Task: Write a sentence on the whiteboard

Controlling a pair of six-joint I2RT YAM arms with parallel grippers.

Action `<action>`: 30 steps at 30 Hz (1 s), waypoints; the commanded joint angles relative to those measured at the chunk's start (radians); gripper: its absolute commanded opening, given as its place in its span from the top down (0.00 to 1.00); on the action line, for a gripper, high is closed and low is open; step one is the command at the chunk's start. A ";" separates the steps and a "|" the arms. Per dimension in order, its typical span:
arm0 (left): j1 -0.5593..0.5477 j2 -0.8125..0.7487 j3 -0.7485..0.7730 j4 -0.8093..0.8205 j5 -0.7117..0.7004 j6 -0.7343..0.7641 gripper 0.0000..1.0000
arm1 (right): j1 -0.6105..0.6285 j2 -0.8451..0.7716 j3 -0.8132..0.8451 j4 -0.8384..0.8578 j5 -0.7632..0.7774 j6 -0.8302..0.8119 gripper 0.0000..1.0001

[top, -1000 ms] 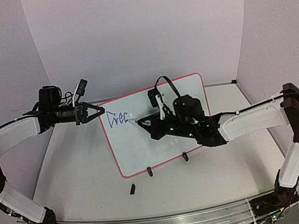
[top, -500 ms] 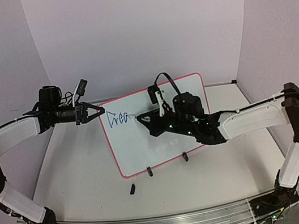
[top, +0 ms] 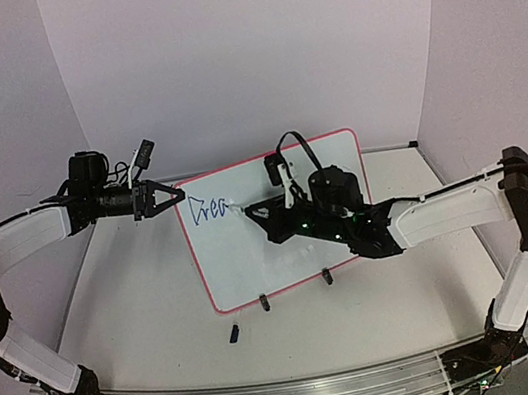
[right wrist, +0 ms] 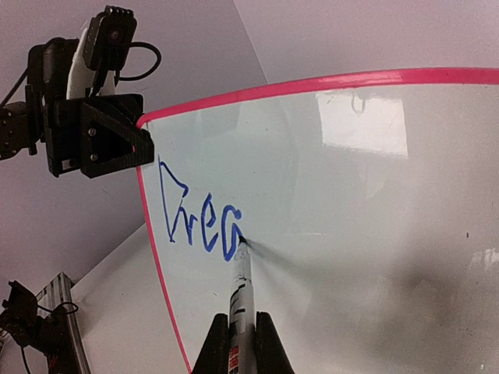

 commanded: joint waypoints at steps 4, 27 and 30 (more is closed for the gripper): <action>-0.032 0.000 0.013 -0.070 -0.011 0.092 1.00 | -0.010 -0.034 -0.035 0.003 0.023 0.025 1.00; -0.032 -0.004 0.013 -0.073 -0.014 0.093 1.00 | -0.010 -0.136 -0.010 -0.040 0.017 -0.021 1.00; -0.032 -0.004 0.013 -0.073 -0.015 0.093 1.00 | -0.011 -0.173 -0.022 -0.051 0.022 -0.021 1.00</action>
